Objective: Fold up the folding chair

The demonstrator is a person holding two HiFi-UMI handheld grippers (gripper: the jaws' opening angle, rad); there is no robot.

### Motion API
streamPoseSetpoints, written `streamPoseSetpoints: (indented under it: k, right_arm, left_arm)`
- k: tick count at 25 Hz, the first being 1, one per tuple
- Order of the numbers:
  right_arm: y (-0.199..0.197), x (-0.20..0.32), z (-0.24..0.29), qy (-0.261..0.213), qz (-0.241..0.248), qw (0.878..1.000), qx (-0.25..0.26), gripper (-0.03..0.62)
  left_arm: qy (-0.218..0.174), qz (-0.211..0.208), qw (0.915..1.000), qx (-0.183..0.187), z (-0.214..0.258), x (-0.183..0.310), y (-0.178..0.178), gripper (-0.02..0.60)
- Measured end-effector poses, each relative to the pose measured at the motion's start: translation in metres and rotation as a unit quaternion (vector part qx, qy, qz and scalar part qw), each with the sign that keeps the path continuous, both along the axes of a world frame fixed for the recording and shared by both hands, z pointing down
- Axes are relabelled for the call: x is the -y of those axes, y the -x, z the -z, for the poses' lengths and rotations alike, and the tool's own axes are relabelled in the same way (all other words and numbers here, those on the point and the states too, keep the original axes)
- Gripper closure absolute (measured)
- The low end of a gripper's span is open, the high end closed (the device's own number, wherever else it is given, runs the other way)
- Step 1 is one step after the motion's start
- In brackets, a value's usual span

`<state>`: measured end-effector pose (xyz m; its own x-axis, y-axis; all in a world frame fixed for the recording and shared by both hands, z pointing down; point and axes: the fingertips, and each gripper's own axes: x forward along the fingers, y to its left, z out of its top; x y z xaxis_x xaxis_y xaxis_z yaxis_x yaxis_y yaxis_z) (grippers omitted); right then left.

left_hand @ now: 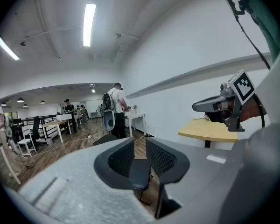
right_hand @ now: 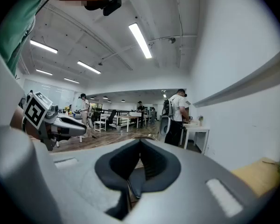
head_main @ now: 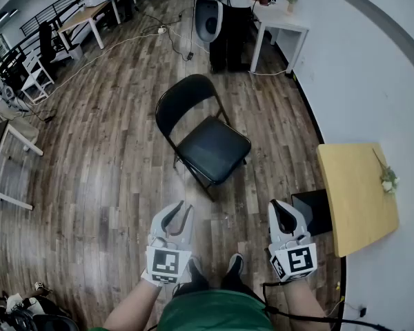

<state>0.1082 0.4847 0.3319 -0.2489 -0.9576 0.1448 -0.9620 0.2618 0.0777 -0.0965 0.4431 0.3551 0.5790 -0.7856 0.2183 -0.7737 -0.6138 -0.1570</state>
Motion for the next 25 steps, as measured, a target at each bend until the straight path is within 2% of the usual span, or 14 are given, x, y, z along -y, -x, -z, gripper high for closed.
streamPoseSetpoints:
  k: [6,14,20,23,25]
  right_arm:
    - [0.010,0.001,0.001,0.010,-0.002,1.000,-0.002,0.591]
    - [0.036,0.007,0.010,0.001,-0.014,1.000,0.014,0.591]
    - [0.049,0.013,0.022,-0.015,-0.040,0.998,-0.037,0.591]
    - [0.047,0.015,0.020,-0.006,-0.047,0.997,-0.057,0.591]
    - [0.048,0.018,0.014,0.010,-0.033,0.998,-0.060,0.591]
  left_arm:
    - [0.002,-0.001,1.0000,-0.001,0.004,0.004,0.013,0.497]
    - [-0.022,-0.010,0.9997,-0.001,0.017,0.015,0.049,0.497]
    - [-0.025,-0.008,0.9995,-0.015,0.018,0.034,0.086,0.497]
    - [-0.019,-0.007,0.9996,-0.021,0.013,0.043,0.093,0.497]
    - [-0.018,-0.008,0.9995,-0.023,0.011,0.050,0.093,0.497]
